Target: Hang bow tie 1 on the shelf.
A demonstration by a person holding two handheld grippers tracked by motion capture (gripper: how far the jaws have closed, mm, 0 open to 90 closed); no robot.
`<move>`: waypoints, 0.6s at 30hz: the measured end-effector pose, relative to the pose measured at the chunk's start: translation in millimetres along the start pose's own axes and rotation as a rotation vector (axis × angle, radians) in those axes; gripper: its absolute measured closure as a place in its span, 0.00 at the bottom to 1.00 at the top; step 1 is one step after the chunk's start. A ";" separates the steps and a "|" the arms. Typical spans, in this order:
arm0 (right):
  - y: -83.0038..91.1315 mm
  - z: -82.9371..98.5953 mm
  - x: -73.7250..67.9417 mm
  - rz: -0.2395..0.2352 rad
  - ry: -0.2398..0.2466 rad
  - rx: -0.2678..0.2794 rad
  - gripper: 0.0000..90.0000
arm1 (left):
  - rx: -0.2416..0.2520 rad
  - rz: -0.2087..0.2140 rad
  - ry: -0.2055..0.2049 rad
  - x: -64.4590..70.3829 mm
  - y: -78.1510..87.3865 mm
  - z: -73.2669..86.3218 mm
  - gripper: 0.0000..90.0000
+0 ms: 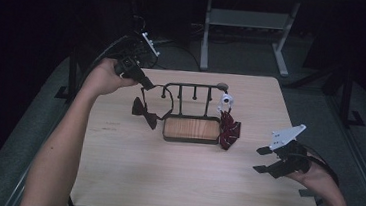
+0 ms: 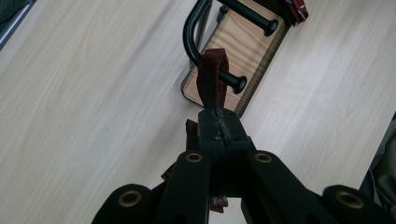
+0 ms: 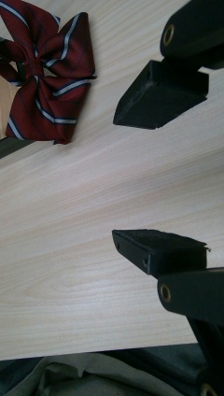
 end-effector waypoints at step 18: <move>0.8 0.0 1.3 0.004 0.003 0.003 0.41 | -0.013 -0.012 0.017 -7.4 -6.7 -6.5 0.99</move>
Point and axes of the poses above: each handheld gripper's, and its own axes: y roughly backward along the jaws, z roughly out of its underside, x roughly to its right, the point moved 7 cm from there along -y, roughly forward along the jaws, and after that the axes turned 1 degree about y, right-handed, at the moved point
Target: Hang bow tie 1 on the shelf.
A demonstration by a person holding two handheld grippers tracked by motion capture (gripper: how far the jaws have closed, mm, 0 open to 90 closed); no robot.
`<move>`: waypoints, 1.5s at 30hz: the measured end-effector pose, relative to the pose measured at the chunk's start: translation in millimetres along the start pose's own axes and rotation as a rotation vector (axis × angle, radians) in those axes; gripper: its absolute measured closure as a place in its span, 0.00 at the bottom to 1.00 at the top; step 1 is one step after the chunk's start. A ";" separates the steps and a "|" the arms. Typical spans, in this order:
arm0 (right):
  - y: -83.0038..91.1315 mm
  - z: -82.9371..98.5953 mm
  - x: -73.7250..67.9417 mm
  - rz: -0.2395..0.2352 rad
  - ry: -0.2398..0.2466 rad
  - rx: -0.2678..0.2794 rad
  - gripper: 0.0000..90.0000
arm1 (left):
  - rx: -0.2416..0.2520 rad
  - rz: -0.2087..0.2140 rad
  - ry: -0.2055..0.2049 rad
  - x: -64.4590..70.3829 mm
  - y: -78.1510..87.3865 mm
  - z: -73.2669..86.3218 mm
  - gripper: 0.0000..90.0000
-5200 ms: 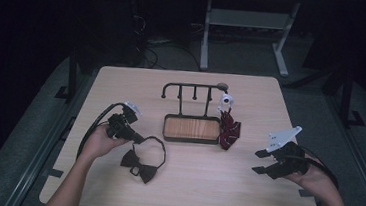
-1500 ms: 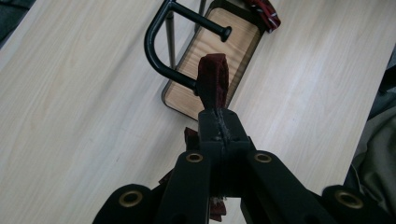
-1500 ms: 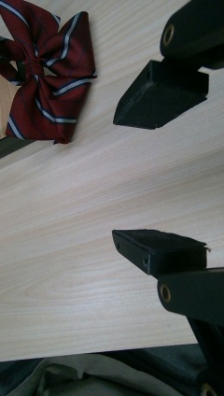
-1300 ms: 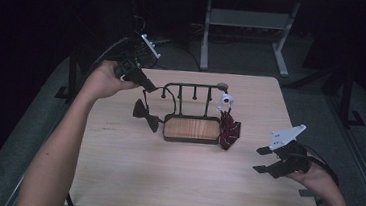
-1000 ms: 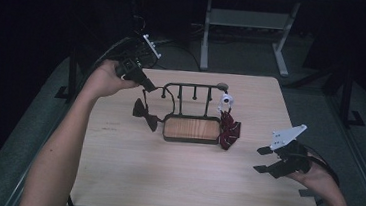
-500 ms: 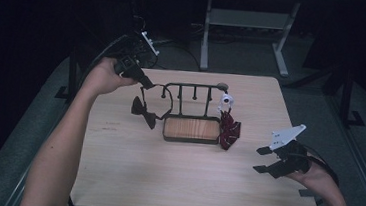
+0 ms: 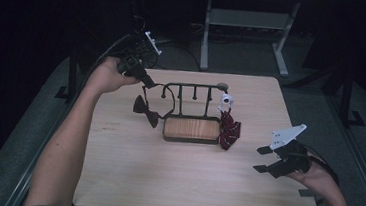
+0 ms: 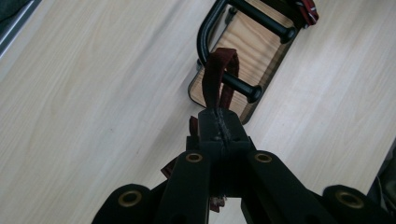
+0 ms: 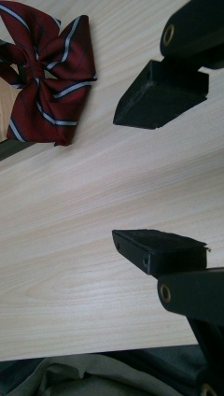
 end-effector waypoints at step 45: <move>3.8 -0.3 -0.4 0.005 0.005 0.008 0.42 | -0.056 -0.020 0.008 -8.8 -19.7 6.2 0.93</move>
Point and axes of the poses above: each handheld gripper's, and its own axes: y roughly backward along the jaws, z roughly out of its underside, x roughly to its right, the point moved 7 cm from there along -y, roughly forward along the jaws, and after that the axes turned 1 degree about y, right-handed, at the moved point
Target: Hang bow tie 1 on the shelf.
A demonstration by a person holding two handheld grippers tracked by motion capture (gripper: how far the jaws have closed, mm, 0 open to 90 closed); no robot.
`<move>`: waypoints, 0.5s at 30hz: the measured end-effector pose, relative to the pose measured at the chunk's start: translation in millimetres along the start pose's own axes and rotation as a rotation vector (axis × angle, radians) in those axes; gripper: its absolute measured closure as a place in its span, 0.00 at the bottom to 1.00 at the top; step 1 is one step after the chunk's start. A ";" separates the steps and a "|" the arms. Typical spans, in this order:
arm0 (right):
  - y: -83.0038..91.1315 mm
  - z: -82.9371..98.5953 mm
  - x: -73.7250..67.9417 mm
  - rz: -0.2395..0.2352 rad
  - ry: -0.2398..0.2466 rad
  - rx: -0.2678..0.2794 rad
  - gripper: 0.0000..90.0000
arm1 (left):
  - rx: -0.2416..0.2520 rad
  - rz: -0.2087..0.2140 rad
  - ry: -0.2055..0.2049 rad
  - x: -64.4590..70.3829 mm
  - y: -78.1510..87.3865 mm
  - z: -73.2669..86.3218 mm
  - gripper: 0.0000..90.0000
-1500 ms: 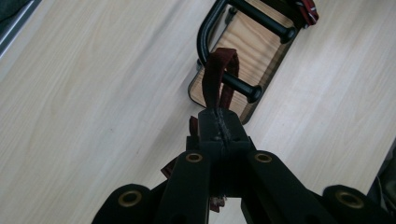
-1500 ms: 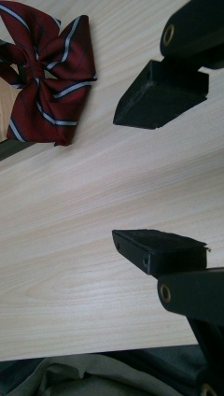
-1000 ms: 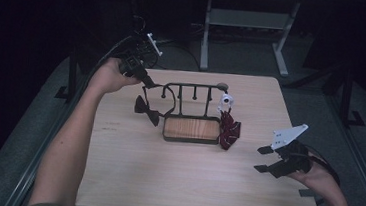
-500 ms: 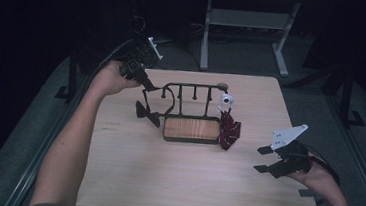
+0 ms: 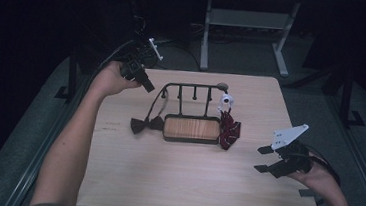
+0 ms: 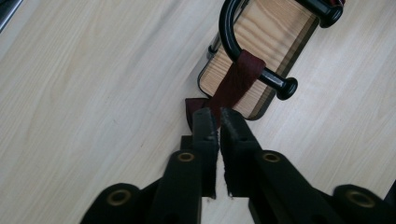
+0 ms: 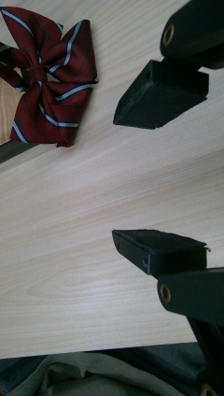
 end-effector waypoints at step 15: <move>-3.2 -0.9 -0.7 0.000 -0.005 -0.009 0.41 | -0.007 -0.014 -0.016 2.6 9.6 14.4 0.82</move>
Point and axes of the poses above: each handheld gripper's, and its own axes: y roughly backward along the jaws, z roughly out of its underside, x roughly to its right, the point moved 7 cm from there along -y, roughly forward along the jaws, and after that the axes turned 1 degree about y, right-handed, at the moved point
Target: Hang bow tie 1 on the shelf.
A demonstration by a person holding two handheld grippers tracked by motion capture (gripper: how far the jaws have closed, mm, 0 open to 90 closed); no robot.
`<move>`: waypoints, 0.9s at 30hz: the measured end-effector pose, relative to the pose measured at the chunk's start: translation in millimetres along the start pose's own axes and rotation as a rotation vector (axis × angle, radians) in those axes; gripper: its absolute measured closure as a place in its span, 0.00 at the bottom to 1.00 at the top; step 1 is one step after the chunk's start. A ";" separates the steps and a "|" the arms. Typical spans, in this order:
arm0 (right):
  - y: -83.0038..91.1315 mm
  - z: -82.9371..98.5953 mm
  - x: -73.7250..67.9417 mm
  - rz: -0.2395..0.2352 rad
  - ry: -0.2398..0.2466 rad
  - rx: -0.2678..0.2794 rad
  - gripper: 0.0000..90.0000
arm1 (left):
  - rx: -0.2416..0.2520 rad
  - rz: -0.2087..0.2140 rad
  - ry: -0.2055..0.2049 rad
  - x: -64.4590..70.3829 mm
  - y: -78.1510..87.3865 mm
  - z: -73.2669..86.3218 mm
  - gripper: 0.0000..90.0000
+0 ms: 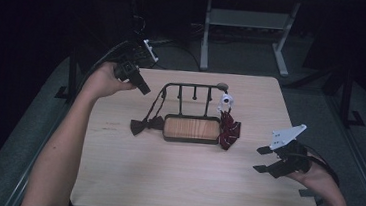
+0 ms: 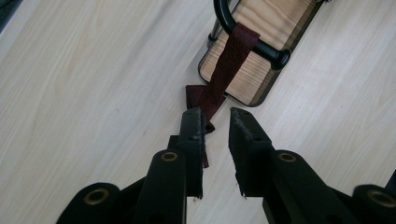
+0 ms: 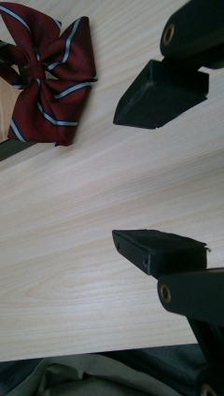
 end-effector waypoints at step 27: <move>-4.8 0.4 2.2 0.012 -0.018 -0.018 0.38 | 0.064 0.015 0.039 -1.0 -2.5 41.8 0.63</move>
Point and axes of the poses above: each handheld gripper's, and its own axes: y roughly backward along the jaws, z roughly out of its underside, x roughly to its right, the point moved 7 cm from there along -y, roughly forward along the jaws, and after that the axes turned 1 degree about y, right-handed, at the moved point
